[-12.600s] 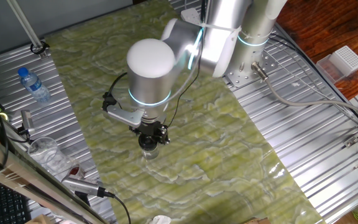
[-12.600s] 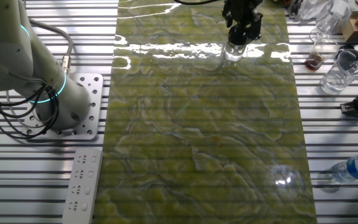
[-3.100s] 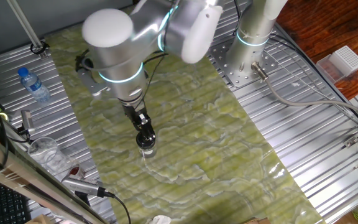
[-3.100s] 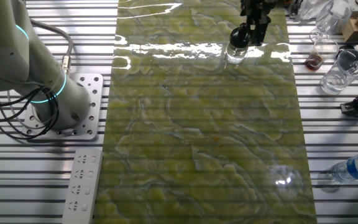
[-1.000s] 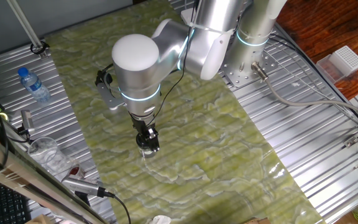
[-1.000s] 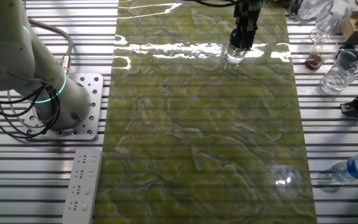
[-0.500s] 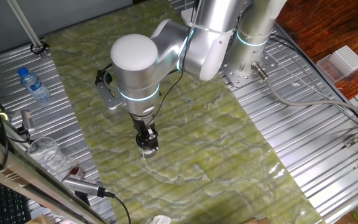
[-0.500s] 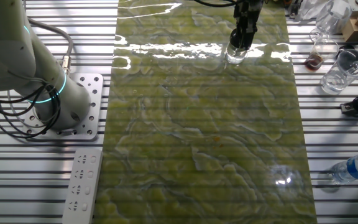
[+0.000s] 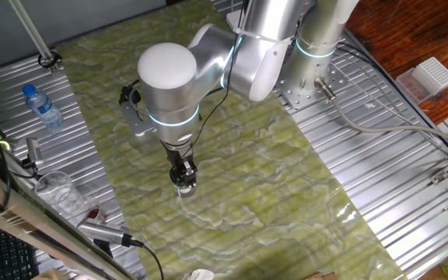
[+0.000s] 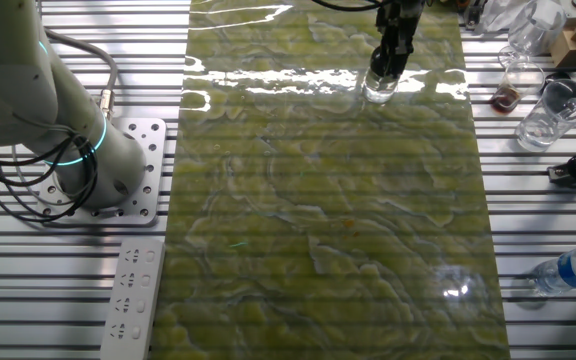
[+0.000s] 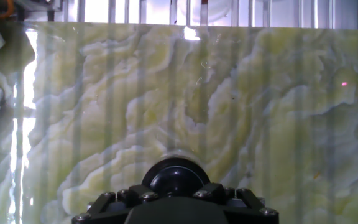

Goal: Screw the lid onto the jar

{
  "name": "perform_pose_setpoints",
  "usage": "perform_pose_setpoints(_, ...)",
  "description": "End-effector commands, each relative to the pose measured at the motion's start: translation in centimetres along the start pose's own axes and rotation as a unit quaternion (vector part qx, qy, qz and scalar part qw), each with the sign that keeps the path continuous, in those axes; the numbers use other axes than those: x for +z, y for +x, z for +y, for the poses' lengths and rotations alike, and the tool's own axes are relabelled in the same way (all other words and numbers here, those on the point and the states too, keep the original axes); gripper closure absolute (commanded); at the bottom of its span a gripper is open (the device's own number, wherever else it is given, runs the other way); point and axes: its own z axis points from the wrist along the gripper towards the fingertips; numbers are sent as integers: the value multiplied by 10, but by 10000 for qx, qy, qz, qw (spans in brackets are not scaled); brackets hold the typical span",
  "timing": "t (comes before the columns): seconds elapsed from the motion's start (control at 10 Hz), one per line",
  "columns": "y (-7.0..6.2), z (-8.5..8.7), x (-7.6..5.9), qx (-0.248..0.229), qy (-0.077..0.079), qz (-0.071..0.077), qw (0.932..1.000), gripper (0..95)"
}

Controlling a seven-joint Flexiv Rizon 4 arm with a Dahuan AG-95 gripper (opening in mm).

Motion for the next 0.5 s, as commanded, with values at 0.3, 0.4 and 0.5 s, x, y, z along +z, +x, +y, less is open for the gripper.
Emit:
perform_pose_setpoints(0.3, -1, -1, 4, 617, -39, -25, 9981, 950)
perform_pose_setpoints(0.4, -2, -2, 6, 693, -34, -50, 9976, 950)
perform_pose_setpoints(0.5, -3, -3, 7, 805, -39, -53, 9967, 950)
